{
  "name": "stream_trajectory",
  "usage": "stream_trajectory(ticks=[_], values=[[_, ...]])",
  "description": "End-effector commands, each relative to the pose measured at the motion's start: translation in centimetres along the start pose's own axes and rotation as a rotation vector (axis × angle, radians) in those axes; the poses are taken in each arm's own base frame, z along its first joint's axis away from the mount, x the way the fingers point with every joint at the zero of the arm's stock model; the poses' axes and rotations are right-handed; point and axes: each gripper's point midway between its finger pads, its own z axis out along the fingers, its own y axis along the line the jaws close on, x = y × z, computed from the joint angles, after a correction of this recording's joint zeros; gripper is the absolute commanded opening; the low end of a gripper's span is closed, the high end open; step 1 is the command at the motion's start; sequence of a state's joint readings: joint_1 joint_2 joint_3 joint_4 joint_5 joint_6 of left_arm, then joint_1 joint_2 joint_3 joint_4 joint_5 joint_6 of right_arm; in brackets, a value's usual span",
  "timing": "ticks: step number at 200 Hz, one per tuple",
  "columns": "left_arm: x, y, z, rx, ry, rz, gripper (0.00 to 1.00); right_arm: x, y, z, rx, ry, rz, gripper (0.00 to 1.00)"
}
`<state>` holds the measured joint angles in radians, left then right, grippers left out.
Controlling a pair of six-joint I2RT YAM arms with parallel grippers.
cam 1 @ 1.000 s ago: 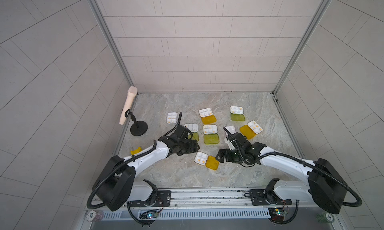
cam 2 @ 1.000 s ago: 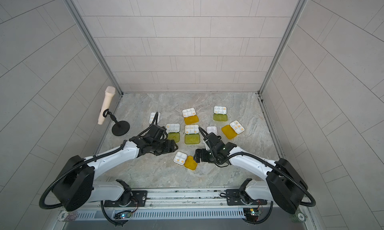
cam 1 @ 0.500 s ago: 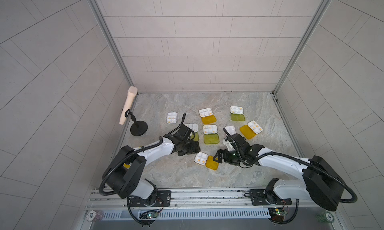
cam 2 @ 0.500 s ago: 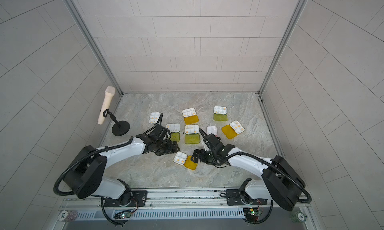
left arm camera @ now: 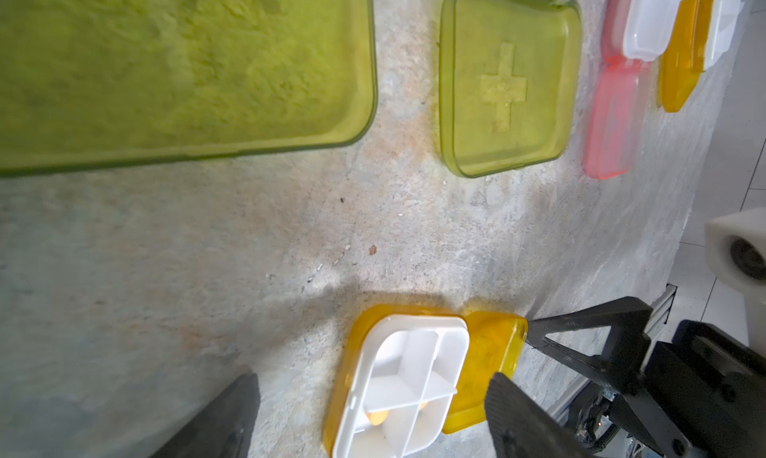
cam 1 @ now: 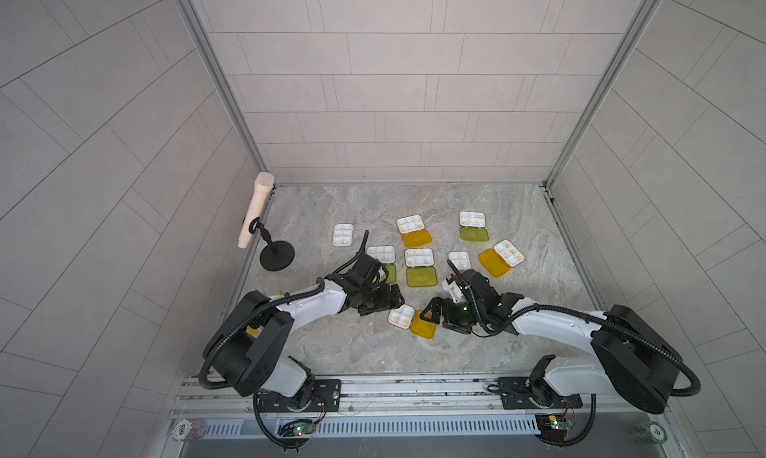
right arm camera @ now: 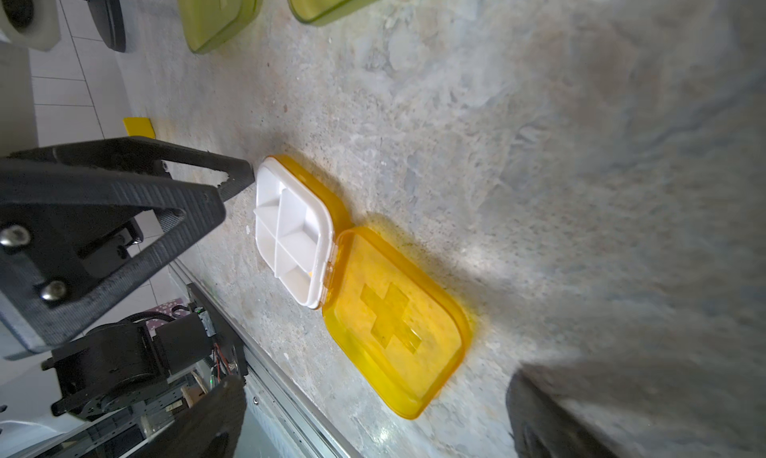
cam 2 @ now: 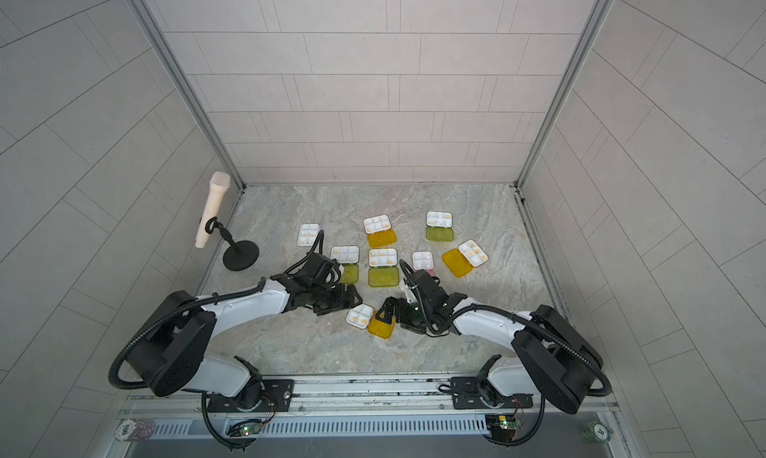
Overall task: Close pillboxes
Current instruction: Close the lid on the pillbox.
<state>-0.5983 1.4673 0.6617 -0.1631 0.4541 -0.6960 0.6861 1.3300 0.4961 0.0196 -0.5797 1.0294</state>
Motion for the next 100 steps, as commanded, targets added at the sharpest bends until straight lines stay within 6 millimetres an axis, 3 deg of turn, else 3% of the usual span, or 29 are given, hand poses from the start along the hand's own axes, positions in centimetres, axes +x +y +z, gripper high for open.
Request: stream_trajectory(ticks=[1,100], values=[[1.0,0.1,0.1,0.013,0.020,-0.017,0.90,0.3,-0.6,0.4,0.000,0.007,0.055,1.00],[2.4,-0.1,0.4,0.051,0.023,-0.046,0.90,0.0,-0.2,0.9,-0.053,-0.010,0.105,1.00]])
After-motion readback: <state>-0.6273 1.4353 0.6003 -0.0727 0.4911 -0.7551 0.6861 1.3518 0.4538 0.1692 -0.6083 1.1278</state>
